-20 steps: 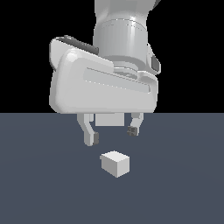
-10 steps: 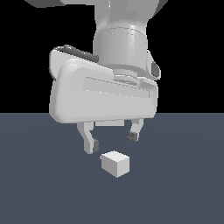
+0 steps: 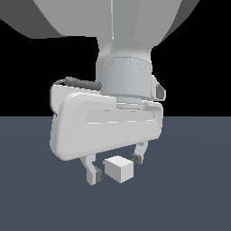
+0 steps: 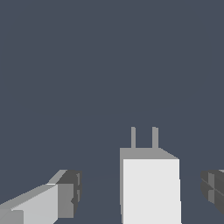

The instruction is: Plug the charger into the wall socket.

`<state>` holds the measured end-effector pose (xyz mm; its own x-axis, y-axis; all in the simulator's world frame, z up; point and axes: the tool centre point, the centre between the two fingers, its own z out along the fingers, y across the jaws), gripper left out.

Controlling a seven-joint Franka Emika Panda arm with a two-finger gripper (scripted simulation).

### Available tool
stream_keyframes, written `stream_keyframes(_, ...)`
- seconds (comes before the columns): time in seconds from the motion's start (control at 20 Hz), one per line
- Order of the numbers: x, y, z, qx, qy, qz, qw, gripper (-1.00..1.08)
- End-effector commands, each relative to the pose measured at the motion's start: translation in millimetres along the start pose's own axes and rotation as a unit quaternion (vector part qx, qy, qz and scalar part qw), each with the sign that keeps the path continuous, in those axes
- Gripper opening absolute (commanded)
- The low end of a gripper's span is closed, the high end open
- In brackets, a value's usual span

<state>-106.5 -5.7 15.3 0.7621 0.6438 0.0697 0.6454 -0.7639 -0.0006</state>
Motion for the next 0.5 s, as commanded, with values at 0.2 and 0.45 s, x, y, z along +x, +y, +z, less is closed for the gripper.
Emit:
stream_keyframes(0.2, -0.1, 0.6, 3.5, 0.000, 0.000, 0.000, 1.0000, -1.00)
stream_keyframes(0.45, -0.1, 0.6, 3.5, 0.000, 0.000, 0.000, 1.0000, -1.00)
